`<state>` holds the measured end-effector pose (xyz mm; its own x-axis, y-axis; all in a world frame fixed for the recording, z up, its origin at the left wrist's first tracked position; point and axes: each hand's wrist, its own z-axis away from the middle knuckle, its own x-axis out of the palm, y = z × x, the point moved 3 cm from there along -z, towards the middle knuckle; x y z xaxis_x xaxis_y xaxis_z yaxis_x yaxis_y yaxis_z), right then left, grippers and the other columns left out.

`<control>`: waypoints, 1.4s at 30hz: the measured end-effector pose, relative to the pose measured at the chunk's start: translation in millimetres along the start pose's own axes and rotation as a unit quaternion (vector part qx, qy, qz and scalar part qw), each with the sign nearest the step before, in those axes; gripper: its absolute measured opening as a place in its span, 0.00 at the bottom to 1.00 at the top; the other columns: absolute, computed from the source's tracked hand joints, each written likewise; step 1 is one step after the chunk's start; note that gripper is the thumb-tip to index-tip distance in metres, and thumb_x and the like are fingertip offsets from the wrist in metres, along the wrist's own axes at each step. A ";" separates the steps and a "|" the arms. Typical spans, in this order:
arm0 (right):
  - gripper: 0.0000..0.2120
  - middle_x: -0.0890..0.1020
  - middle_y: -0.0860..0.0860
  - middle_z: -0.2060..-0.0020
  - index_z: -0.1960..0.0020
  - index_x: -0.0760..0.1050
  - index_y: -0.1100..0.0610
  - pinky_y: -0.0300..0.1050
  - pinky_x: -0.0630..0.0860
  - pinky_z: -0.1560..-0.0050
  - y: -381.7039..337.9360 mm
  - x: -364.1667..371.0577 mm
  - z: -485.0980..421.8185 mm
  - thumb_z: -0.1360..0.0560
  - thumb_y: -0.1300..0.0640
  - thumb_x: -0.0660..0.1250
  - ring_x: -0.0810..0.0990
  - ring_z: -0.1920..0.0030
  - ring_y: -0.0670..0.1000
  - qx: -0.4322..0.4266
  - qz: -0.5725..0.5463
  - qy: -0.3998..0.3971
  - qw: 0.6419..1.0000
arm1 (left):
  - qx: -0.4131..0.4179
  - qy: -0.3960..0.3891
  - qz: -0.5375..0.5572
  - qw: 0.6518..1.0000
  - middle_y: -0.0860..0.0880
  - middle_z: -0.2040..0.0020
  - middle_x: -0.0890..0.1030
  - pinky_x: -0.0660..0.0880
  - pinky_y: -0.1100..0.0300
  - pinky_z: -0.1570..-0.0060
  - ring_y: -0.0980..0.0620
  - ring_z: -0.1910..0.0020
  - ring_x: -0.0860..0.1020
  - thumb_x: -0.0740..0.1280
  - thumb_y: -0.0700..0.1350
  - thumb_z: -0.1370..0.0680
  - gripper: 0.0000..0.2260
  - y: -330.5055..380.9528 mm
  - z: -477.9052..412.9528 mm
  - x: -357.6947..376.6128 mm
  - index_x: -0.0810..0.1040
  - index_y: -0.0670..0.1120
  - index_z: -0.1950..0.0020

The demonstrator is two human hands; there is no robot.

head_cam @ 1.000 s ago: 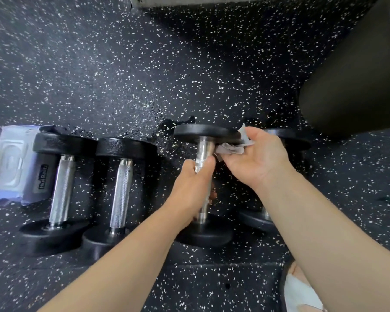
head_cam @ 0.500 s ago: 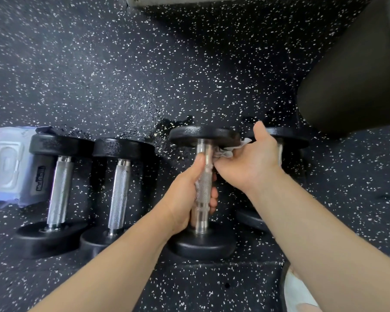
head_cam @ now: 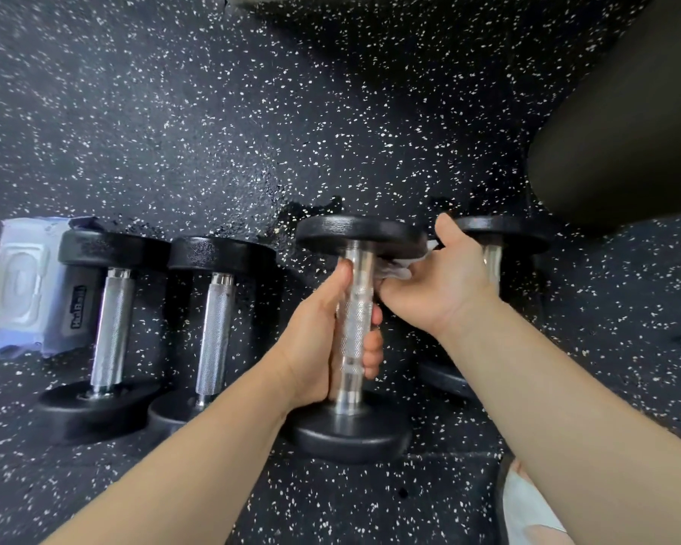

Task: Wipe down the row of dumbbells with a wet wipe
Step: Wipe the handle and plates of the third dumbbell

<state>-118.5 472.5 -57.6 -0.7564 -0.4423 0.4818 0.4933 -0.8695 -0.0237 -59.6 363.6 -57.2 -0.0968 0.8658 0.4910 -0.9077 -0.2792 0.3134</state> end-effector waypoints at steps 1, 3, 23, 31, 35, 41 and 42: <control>0.17 0.77 0.54 0.67 0.57 0.70 0.58 0.34 0.66 0.60 -1.1 -1.6 -1.9 0.21 0.44 0.57 0.71 0.66 0.49 -0.009 0.003 0.012 1.000 | -0.001 0.007 -0.018 1.000 0.46 0.72 0.72 0.67 0.59 0.70 0.49 0.75 0.69 0.61 0.66 0.28 0.25 0.8 0.8 1.8 0.74 0.43 0.64; 0.14 0.77 0.53 0.64 0.57 0.72 0.58 0.38 0.75 0.59 -5.3 -6.4 -5.2 0.22 0.47 0.59 0.73 0.66 0.51 -0.033 0.018 0.039 0.999 | 0.016 0.059 -0.084 0.995 0.48 0.68 0.74 0.70 0.60 0.70 0.51 0.73 0.72 0.68 0.58 0.31 0.17 0.2 -1.3 4.0 0.75 0.44 0.59; 0.22 0.83 0.58 0.57 0.37 0.69 0.61 0.43 0.72 0.54 -8.4 5.9 13.0 0.20 0.44 0.54 0.78 0.56 0.56 -0.017 0.096 -0.018 0.995 | 0.098 0.199 -0.142 0.965 0.47 0.62 0.81 0.78 0.44 0.46 0.48 0.60 0.79 0.54 0.59 0.18 0.22 -10.6 -9.1 -12.5 0.78 0.43 0.51; 0.26 0.81 0.58 0.53 0.46 0.75 0.62 0.47 0.80 0.57 -1.8 5.9 2.1 0.20 0.40 0.51 0.80 0.58 0.56 -0.021 0.055 0.010 0.998 | 0.063 0.083 -0.025 0.994 0.47 0.67 0.77 0.72 0.58 0.64 0.52 0.70 0.74 0.54 0.58 0.18 0.21 -2.6 -2.6 5.5 0.77 0.44 0.54; 0.27 0.83 0.61 0.51 0.42 0.73 0.63 0.52 0.79 0.50 -17.1 3.2 16.7 0.21 0.40 0.53 0.83 0.54 0.59 -0.026 0.055 -0.020 0.998 | 0.064 0.076 -0.030 0.995 0.47 0.67 0.77 0.72 0.58 0.64 0.52 0.71 0.74 0.53 0.59 0.18 0.22 -0.5 -7.3 0.1 0.76 0.43 0.55; 0.30 0.78 0.64 0.42 0.36 0.70 0.66 0.59 0.69 0.34 -12.4 3.7 16.2 0.21 0.40 0.53 0.77 0.39 0.63 0.007 0.046 -0.032 0.998 | 0.049 0.054 -0.003 0.997 0.47 0.68 0.74 0.69 0.58 0.67 0.52 0.72 0.71 0.53 0.60 0.19 0.23 0.0 -4.2 -5.6 0.75 0.43 0.57; 0.30 0.79 0.62 0.43 0.38 0.71 0.66 0.55 0.69 0.33 -8.7 2.8 10.3 0.21 0.40 0.52 0.77 0.39 0.59 0.002 0.049 -0.015 0.999 | 0.042 0.039 0.014 0.998 0.47 0.68 0.73 0.69 0.58 0.68 0.52 0.73 0.70 0.53 0.60 0.19 0.24 -0.3 -3.1 -4.4 0.75 0.43 0.57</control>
<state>-120.4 481.1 -47.0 -0.6913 -0.5180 0.5037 0.5657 -0.8218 -0.0688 -60.2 361.1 -61.9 -0.1568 0.8857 0.4369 -0.8669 -0.3353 0.3687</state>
